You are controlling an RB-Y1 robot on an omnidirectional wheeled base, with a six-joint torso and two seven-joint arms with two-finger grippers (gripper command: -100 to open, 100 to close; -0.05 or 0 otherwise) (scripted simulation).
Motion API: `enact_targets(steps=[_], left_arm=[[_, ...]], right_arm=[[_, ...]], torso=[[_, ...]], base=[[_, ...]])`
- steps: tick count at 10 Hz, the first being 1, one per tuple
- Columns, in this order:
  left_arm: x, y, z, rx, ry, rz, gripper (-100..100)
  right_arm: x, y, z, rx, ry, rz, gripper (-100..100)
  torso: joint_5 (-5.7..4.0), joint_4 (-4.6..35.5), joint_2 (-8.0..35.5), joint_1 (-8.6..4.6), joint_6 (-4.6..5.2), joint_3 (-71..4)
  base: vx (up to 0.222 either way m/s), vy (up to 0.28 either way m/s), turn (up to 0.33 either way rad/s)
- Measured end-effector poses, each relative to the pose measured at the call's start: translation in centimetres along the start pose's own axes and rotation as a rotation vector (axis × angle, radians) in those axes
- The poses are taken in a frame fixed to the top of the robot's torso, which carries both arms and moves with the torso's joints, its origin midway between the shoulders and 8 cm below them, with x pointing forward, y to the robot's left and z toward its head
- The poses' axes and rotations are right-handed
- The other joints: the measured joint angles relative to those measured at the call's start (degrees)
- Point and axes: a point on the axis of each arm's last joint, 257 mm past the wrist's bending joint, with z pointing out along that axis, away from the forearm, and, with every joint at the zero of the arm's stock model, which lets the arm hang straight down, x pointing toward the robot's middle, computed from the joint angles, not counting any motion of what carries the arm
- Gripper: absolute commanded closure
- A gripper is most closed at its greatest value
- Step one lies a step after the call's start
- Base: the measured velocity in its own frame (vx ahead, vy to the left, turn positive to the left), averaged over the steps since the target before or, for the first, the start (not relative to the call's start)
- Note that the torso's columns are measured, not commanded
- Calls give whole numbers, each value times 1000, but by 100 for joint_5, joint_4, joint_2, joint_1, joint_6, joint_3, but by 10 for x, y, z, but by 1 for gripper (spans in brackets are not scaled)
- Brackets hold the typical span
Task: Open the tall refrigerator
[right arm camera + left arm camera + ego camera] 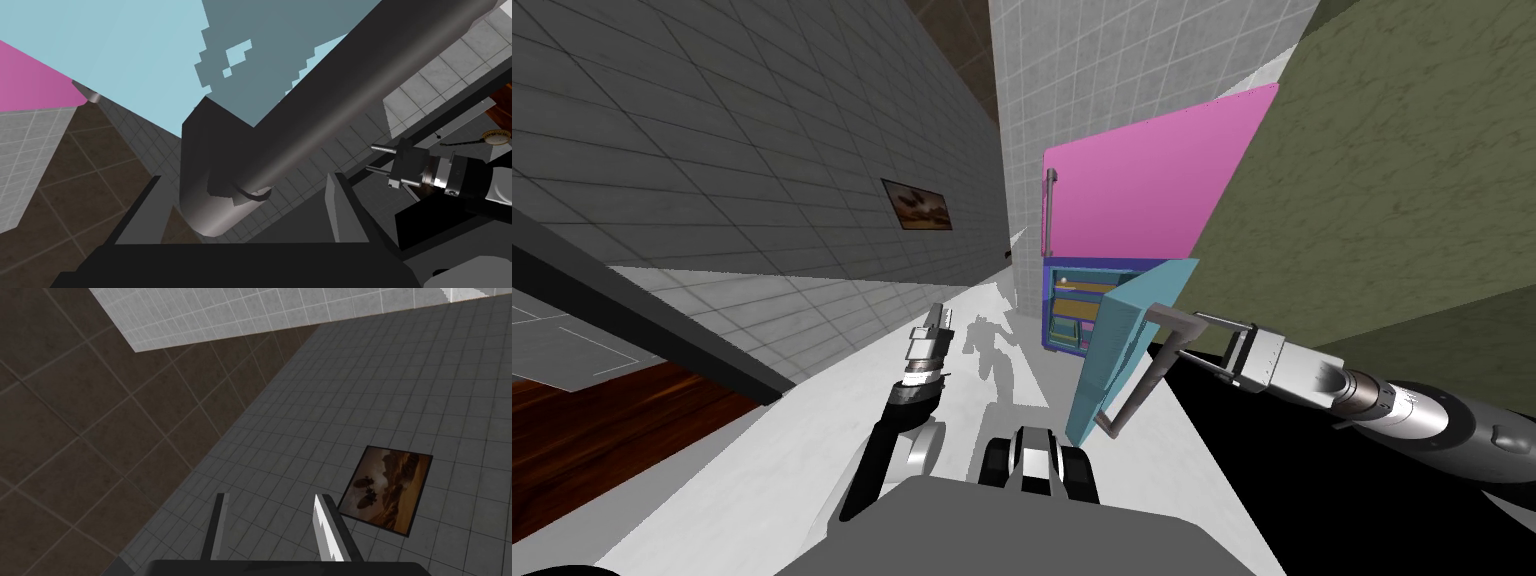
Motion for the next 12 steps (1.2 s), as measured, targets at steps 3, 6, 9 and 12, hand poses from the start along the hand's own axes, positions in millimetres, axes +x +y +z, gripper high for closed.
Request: enact_targets(steps=[3,6,9,12], left_arm=[[0,0,0,0,0,0,0],[0,0,0,0,0,0,0],[0,0,0,0,0,0,0],[0,0,0,0,0,0,0]], right_arm=[[-10,5,4,-18,-25,-5,100],[-20,17,6,-57,-61,0,100],[-24,19,8,-62,-72,-4,100],[-23,19,7,-61,-70,-2,100]], torso=[[-21,13,38,-56,17,25],[-1,34,76,-14,31,51],[-2,31,84,15,44,65],[-2,29,84,0,22,61]], base=[[-86,-175,49],[-137,-147,10],[1,1,-7],[10,10,12]])
